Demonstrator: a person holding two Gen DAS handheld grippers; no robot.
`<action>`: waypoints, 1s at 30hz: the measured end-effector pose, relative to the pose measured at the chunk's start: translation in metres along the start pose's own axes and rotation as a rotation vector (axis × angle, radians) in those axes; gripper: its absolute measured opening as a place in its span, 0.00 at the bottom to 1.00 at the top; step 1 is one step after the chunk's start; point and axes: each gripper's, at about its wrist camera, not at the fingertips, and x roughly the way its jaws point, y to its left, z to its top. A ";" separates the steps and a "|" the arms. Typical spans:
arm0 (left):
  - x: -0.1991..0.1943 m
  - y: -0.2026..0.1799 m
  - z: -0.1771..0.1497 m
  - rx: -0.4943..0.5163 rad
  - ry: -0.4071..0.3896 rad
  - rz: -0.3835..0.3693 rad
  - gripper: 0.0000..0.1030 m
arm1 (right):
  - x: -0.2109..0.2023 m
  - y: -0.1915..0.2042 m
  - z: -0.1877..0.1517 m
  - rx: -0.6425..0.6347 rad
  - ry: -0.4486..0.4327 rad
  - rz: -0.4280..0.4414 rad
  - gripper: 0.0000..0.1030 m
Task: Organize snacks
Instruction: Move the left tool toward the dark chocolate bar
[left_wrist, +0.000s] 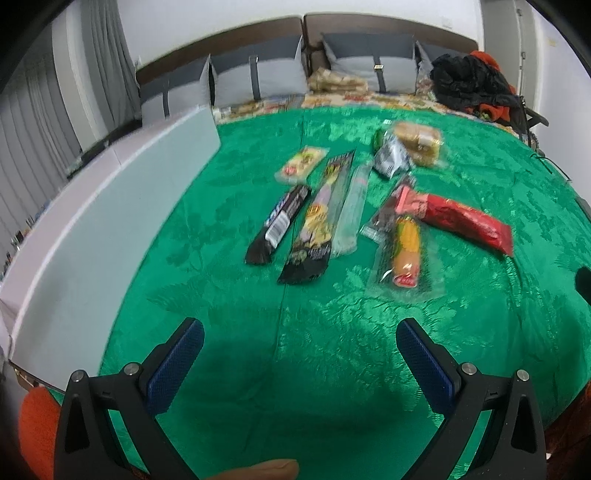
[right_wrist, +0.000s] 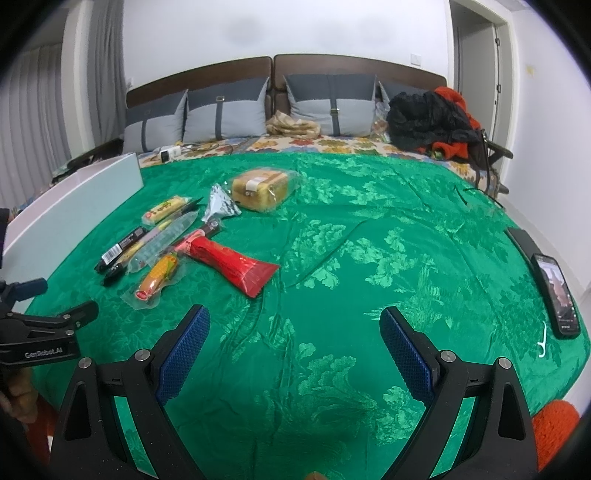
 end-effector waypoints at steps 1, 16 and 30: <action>0.004 0.001 0.000 -0.003 0.018 -0.004 1.00 | 0.001 -0.001 0.000 0.005 0.005 0.002 0.92; 0.048 0.021 0.003 -0.072 0.148 -0.057 1.00 | 0.060 -0.050 0.019 0.005 0.133 -0.083 0.92; 0.051 0.023 0.004 -0.114 0.161 -0.055 1.00 | 0.109 -0.080 0.021 0.063 0.257 -0.076 0.94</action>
